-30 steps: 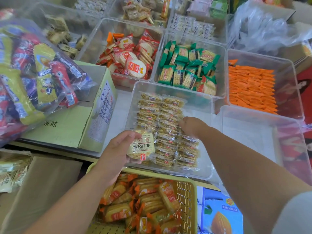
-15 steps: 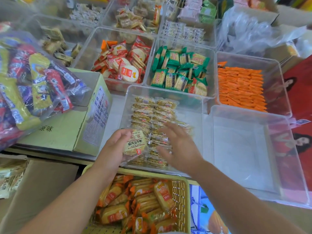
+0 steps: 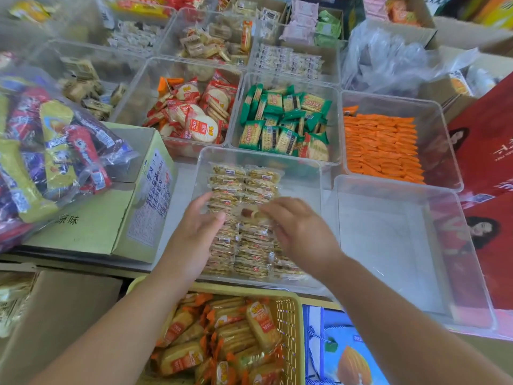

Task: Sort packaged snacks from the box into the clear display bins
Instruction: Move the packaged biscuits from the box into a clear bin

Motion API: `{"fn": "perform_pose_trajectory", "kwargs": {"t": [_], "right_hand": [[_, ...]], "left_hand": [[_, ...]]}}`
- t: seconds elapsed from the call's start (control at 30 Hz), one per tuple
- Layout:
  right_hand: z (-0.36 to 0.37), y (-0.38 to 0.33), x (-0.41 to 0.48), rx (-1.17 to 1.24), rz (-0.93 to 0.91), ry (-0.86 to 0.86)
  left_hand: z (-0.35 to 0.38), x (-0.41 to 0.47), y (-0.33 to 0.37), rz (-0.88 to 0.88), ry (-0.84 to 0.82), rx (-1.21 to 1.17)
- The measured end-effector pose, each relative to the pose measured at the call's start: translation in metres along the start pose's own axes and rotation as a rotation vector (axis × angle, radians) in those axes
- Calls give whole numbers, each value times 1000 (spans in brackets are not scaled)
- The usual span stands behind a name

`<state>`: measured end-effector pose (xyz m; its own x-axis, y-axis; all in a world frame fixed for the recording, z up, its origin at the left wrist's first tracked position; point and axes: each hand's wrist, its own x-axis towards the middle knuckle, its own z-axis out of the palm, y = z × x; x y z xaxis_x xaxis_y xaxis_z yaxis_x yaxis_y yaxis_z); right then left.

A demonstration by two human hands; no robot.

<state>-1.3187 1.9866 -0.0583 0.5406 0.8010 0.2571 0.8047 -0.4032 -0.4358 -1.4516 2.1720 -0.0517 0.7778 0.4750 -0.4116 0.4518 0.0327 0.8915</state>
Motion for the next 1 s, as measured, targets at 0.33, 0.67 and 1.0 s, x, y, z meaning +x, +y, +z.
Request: {"fn": "perform_pose_trajectory", "kwargs": {"t": [0.33,0.67,1.0], "right_hand": [[-17,66,73,-721,158,-451],[37,95,78,-550,365,-716],[65,109,96,-379,526,-832]], "left_hand": [[-19,15,-58,-96,70,722],[-19,18,-66,3,83,923],[-18,17,-62,12,95,940]]}}
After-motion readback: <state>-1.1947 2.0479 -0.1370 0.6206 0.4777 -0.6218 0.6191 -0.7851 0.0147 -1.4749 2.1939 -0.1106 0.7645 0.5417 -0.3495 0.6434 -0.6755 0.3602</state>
